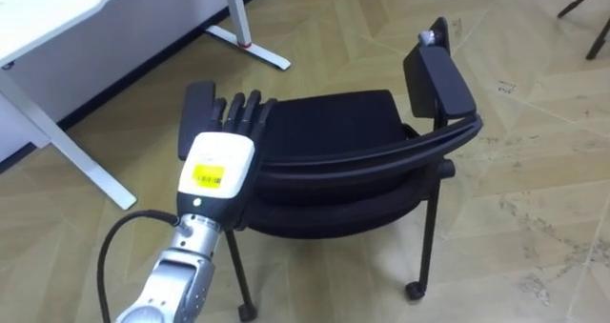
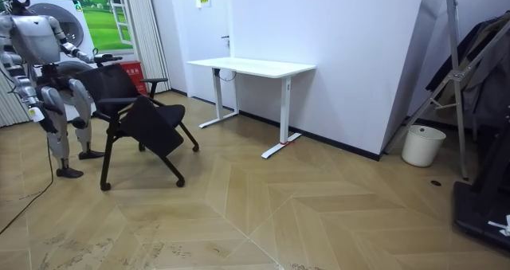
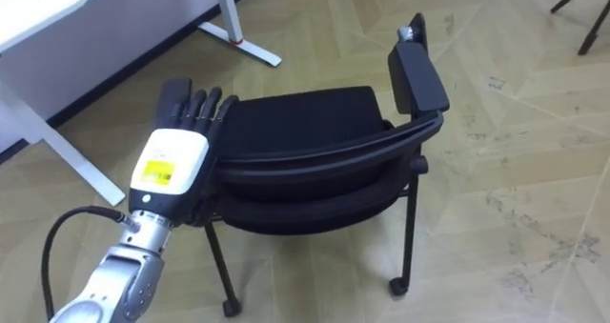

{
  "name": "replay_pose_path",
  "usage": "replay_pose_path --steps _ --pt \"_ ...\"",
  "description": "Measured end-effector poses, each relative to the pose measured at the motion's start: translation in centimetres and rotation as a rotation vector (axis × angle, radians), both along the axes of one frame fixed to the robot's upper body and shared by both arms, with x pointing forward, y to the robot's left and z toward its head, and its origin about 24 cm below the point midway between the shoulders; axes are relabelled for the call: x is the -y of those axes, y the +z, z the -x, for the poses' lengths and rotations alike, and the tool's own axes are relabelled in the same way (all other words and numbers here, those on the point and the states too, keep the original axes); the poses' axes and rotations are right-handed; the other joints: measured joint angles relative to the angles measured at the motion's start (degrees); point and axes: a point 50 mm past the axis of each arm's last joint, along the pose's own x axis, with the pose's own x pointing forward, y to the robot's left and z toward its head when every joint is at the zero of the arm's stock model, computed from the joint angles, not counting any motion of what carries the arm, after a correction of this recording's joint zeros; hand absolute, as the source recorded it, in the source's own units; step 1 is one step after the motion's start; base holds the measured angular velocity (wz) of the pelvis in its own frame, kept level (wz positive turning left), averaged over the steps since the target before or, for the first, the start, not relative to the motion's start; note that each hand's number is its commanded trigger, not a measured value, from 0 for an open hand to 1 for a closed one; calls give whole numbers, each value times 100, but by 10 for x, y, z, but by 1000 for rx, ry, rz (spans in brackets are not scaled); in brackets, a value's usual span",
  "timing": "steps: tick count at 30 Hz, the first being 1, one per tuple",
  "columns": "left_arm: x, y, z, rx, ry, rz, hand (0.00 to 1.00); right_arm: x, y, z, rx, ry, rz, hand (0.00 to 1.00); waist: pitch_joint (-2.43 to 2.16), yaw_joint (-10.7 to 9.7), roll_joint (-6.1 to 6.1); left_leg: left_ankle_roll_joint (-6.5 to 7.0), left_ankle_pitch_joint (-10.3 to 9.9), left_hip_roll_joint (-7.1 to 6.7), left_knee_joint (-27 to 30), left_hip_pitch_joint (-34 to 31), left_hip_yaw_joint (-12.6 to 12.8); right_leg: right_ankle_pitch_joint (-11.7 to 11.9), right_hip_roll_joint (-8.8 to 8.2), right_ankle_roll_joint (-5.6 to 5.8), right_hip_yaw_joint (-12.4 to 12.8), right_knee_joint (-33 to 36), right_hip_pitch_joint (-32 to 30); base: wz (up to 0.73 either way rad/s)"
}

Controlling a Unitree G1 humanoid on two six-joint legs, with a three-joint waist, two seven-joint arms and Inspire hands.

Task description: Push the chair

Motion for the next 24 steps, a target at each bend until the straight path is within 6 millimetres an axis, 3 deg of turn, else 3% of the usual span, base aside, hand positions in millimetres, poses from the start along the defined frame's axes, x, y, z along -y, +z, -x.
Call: replay_pose_path --steps 10,17,24 --pt "-1 -2 1 -20 -12 11 0 1 0 0 1 -7 18 0 2 -13 12 0 0 0 -3 9 33 0 -1 0 4 9 -1 0" --pt "-7 -19 6 -74 11 -23 0 2 0 4 -9 -21 30 0 14 -13 -6 0 0 0 -13 51 58 0 1 0 68 9 13 -3" --pt "-7 -26 7 -97 25 -39 0 4 0 7 -7 -51 26 0 -9 -59 28 0 0 0 -25 149 56 0 4 0 73 6 99 0"
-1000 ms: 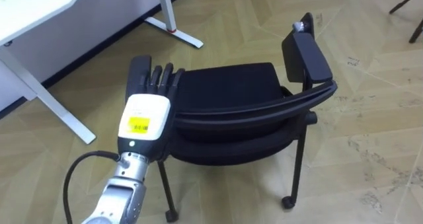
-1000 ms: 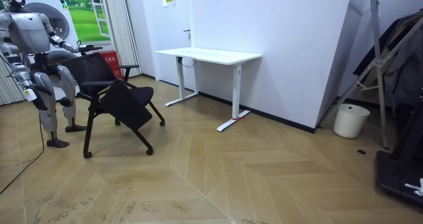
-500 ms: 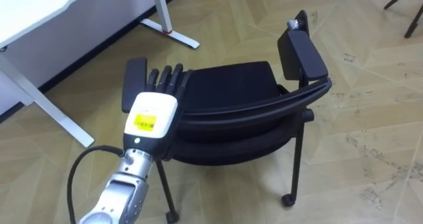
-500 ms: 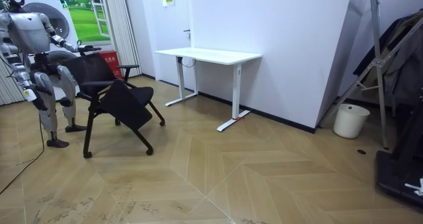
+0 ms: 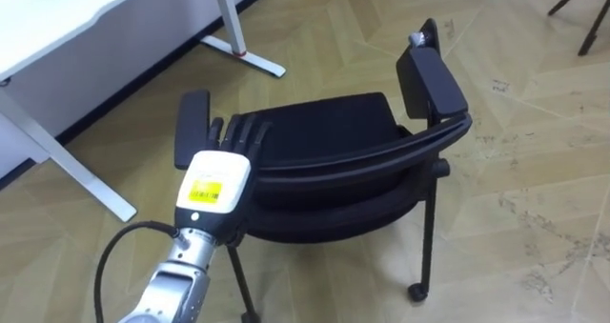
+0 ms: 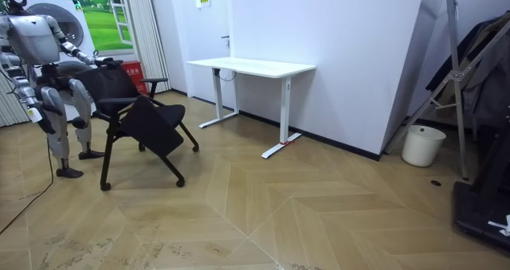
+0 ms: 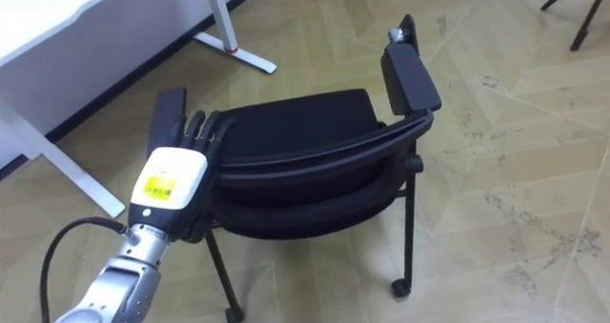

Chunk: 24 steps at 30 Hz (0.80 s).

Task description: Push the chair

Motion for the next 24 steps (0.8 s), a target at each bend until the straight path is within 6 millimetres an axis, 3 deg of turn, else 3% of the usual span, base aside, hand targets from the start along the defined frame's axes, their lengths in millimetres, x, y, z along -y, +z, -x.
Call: replay_pose_path --steps 12,13,14,24 --pt "-3 -2 -2 -18 29 -10 1 -2 0 0 1 10 -22 0 3 -88 -96 0 0 -1 -7 18 47 -2 7 5 70 -12 -36 -1" --pt "-3 -2 -1 -18 31 -11 87 -2 0 0 1 14 -22 0 3 -87 -97 0 0 -1 -7 20 62 -2 8 5 95 -11 -39 -5" --pt "-3 -2 -1 -17 33 -11 100 -2 0 0 1 16 -24 0 3 -86 -97 0 0 -2 -7 21 63 -2 10 5 114 -10 -42 -4" --pt "-3 -4 -3 -28 42 -47 100 -1 0 -1 -2 20 -8 0 1 -107 -91 0 0 -2 -10 21 83 -1 12 5 157 -1 -7 0"
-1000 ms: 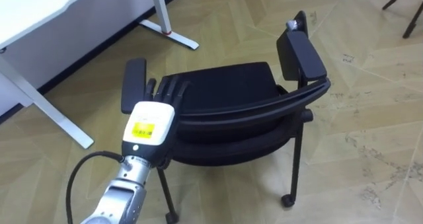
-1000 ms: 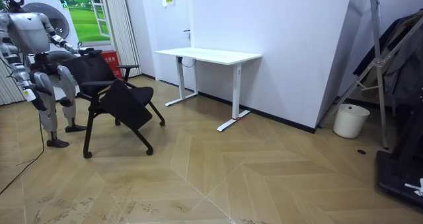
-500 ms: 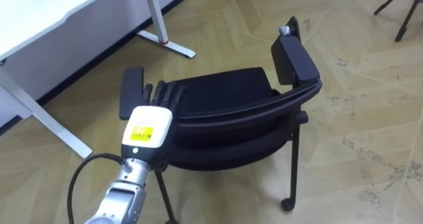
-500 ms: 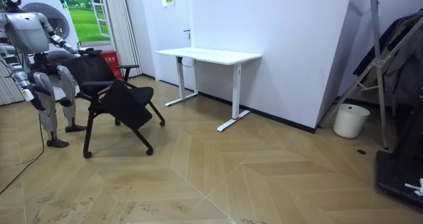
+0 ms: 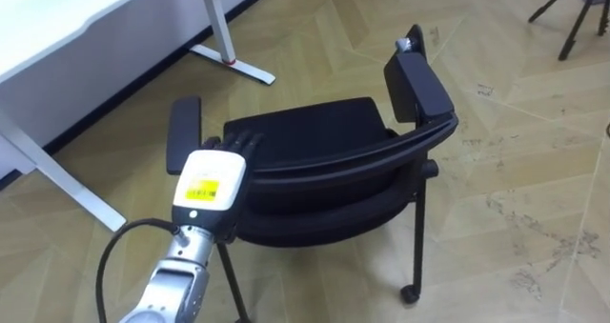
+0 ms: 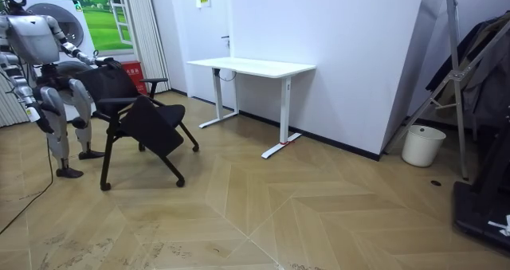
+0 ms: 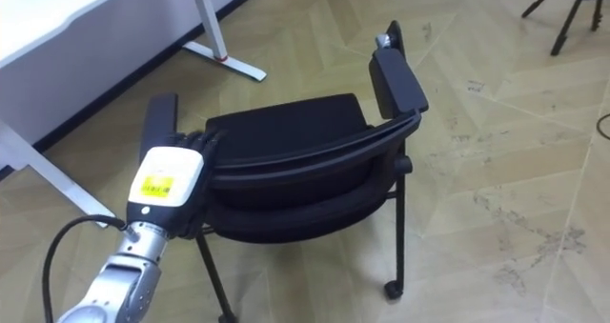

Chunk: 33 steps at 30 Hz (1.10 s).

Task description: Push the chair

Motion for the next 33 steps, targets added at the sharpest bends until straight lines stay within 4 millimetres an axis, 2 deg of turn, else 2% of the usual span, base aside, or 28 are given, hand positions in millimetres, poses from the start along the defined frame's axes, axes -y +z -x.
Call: replay_pose_path --steps 8,13,18,22,26,27,29,31,33 --pt "1 5 -11 -20 18 -16 100 1 1 -2 0 22 28 0 -18 -73 38 0 0 0 0 1 20 0 0 0 9 0 7 -1" --pt "-1 2 -8 -30 4 -35 100 4 1 1 -6 19 41 0 -46 -115 96 0 0 0 -64 98 75 1 4 -1 39 -2 45 -6" --pt "0 1 -8 -38 -6 -37 100 7 2 1 -25 78 96 0 -39 -145 105 0 0 -2 -88 176 77 1 5 0 51 2 87 0" --pt "-1 1 -10 -40 -2 -29 100 19 7 -1 -37 114 204 0 -29 -149 114 0 0 -2 -89 187 85 1 5 0 84 40 54 -4" --pt "-4 4 -12 -28 4 -31 100 31 17 -17 32 107 336 0 24 -162 27 0 0 -1 -87 156 91 -2 5 4 77 81 22 -1" --pt "-4 6 -13 -18 3 -31 100 34 22 -27 66 142 399 0 44 -150 -10 0 0 -2 -85 144 86 -3 5 4 83 85 -3 0" --pt "-5 9 -14 -11 -4 -40 100 37 34 -48 139 221 526 0 45 -113 -109 0 0 -2 -82 152 100 -4 5 6 101 87 -58 -3" --pt "-3 12 -16 2 -12 -37 100 39 46 -66 206 323 630 0 42 14 -143 0 0 -2 -83 166 175 -4 9 6 205 93 -90 -20" --pt "-3 14 -14 7 -16 -39 100 35 61 -88 291 420 727 0 37 34 -171 0 0 -4 -87 161 192 -4 9 7 246 114 -93 -15"
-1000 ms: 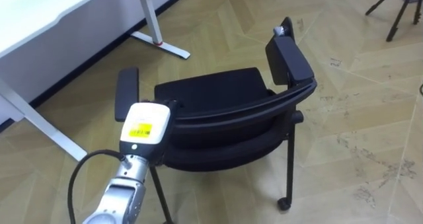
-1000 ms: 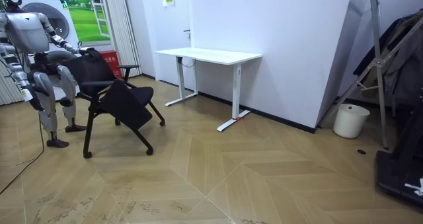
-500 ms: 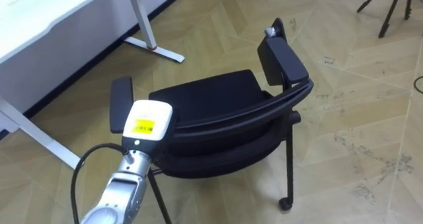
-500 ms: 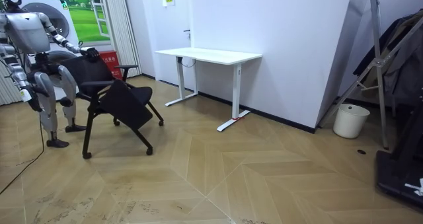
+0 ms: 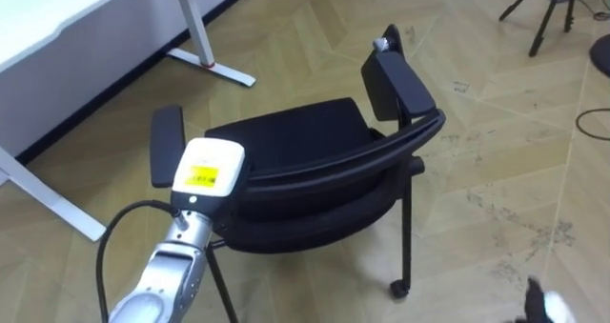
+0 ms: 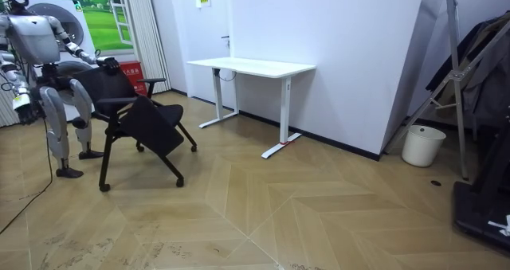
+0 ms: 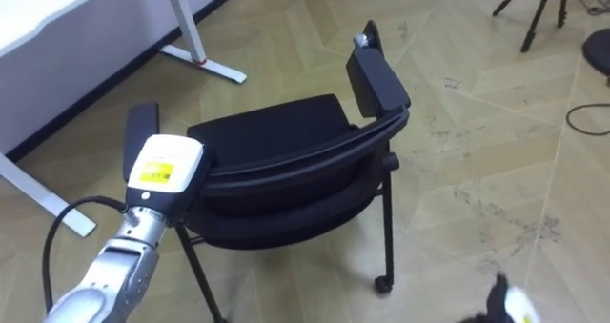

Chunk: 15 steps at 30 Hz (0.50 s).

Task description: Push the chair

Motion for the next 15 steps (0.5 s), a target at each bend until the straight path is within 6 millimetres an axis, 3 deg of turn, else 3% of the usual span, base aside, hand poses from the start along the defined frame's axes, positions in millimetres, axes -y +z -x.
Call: replay_pose_path --steps 2,5,7,11,15 --pt "0 4 0 -1 -3 -7 100 -11 24 -29 117 141 109 0 0 23 -30 0 0 3 3 -31 5 -1 2 1 23 75 -78 -6" --pt "3 6 0 -5 -19 -8 100 -24 52 -52 250 263 227 0 -22 152 -77 0 0 3 3 -72 22 0 5 0 49 86 -127 -3" --pt "5 10 -2 -5 -27 -15 100 -33 64 -60 297 337 288 0 -45 159 -87 0 0 3 3 -62 23 0 4 0 38 79 -106 0" --pt "3 13 -1 -4 -30 -26 100 -51 93 -75 425 436 355 0 -34 187 -136 0 0 3 2 -47 21 0 3 1 59 81 -107 -2" --pt "4 14 -3 -7 -40 -24 100 -62 108 -80 500 475 354 0 -29 277 -160 0 0 7 2 -37 33 0 5 0 73 83 -118 -5"
